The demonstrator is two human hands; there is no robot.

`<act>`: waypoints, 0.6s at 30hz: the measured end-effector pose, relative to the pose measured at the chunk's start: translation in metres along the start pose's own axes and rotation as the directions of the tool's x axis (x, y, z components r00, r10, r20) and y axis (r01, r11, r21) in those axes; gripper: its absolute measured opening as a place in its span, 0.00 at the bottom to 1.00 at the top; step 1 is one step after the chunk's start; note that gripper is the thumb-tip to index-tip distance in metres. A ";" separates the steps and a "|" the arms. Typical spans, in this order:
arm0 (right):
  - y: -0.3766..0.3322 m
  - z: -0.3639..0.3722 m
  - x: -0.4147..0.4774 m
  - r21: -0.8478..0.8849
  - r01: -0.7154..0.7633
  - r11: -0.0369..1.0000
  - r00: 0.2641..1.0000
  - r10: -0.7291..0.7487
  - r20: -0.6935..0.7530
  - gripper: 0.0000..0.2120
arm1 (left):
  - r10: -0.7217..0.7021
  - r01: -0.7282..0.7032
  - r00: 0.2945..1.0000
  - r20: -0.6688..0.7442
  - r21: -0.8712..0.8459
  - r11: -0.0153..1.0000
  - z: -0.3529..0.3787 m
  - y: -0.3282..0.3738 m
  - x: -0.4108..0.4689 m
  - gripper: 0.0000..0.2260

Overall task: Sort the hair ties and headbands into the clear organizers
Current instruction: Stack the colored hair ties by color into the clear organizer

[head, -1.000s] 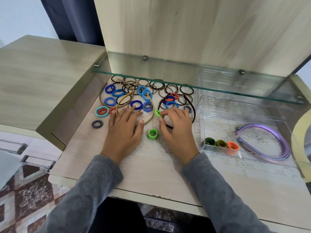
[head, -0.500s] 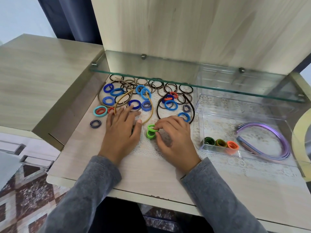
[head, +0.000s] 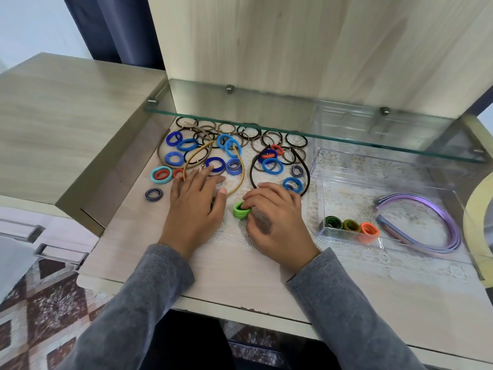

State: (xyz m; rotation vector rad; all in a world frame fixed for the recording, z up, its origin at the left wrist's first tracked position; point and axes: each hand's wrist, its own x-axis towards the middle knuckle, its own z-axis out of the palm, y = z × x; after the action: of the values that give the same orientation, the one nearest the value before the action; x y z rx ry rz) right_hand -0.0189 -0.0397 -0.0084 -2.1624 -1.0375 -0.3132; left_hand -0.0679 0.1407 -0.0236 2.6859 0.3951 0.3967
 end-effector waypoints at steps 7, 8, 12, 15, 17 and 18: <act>0.000 0.002 0.000 -0.066 0.001 0.998 1.000 0.000 0.023 0.10 | 0.003 -0.003 1.000 0.023 -0.022 1.000 0.000 -0.001 0.002 0.27; 0.001 0.002 0.000 -0.075 -0.001 0.997 0.999 0.003 0.033 0.10 | -0.003 0.003 1.000 0.025 -0.016 1.000 0.000 -0.001 0.002 0.26; 0.000 0.004 -0.001 -0.105 -0.018 0.994 0.997 0.026 0.070 0.10 | -0.006 0.006 0.999 0.050 -0.001 1.000 0.000 -0.002 0.002 0.24; -0.001 0.003 0.002 -0.150 -0.018 0.989 0.994 0.034 0.105 0.09 | -0.006 0.006 0.998 0.064 0.007 1.000 -0.001 -0.002 0.003 0.25; -0.002 0.002 0.005 -0.199 -0.009 0.980 0.989 0.038 0.141 0.09 | -0.007 0.007 0.998 0.070 0.006 1.000 -0.002 -0.001 0.003 0.25; -0.003 0.000 0.007 -0.228 0.004 0.974 0.986 0.034 0.161 0.09 | -0.006 0.006 0.997 0.078 0.003 1.000 -0.002 0.000 0.003 0.26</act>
State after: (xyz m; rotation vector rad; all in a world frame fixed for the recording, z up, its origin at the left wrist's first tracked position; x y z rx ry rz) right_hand -0.0165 -0.0343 -0.0037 -2.4350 -1.1217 -0.2611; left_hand -0.0659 0.1428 -0.0211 2.6928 0.3812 0.2887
